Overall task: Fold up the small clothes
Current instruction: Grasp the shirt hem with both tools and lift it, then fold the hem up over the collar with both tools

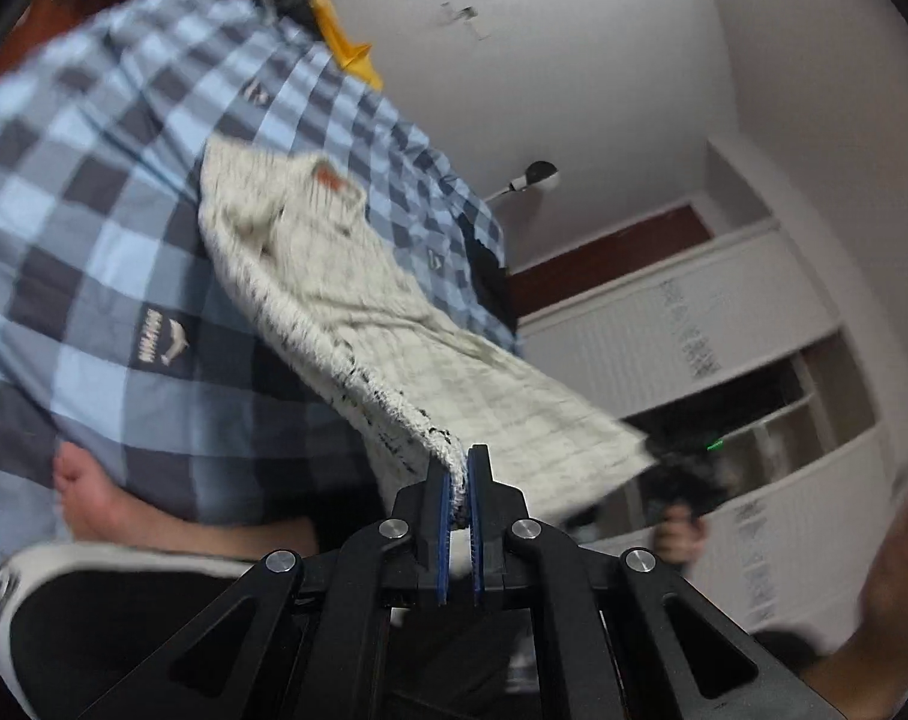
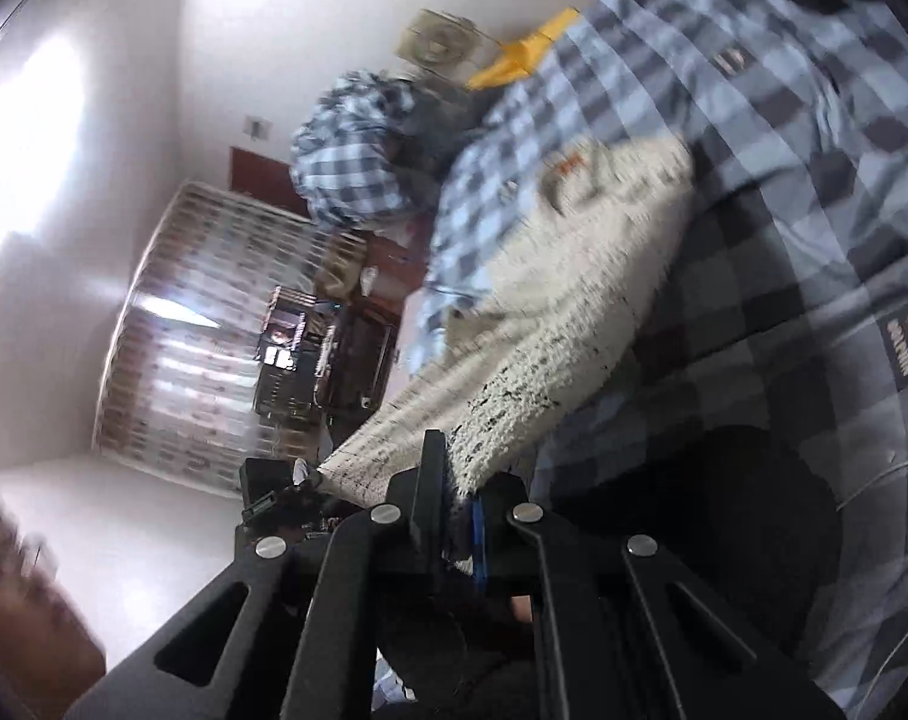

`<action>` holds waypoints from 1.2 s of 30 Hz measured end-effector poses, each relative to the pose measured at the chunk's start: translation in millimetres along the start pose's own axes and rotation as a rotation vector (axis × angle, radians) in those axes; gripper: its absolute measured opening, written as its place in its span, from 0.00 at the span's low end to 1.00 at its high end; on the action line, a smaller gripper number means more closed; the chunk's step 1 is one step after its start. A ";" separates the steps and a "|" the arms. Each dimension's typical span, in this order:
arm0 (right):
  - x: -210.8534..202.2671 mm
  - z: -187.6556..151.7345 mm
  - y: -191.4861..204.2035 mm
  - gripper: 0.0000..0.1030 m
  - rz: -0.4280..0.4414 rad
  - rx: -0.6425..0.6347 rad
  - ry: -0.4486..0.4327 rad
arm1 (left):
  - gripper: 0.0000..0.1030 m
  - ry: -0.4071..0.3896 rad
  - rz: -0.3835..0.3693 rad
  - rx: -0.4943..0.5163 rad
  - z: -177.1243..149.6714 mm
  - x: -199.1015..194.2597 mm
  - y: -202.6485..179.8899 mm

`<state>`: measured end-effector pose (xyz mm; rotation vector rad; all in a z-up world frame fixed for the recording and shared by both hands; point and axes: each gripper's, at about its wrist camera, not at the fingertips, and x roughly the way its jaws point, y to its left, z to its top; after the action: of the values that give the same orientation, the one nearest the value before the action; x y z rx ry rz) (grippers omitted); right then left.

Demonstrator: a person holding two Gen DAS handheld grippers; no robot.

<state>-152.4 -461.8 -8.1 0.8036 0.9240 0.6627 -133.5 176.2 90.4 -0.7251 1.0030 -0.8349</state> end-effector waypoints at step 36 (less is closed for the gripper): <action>231.0 298.1 -230.6 0.60 -0.659 0.292 0.157 | 0.09 -0.052 0.941 -0.029 354.7 215.4 190.8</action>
<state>249.2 -497.1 -189.2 0.6487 1.3632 0.0116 305.5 134.5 -28.5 -0.2262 1.1501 0.0193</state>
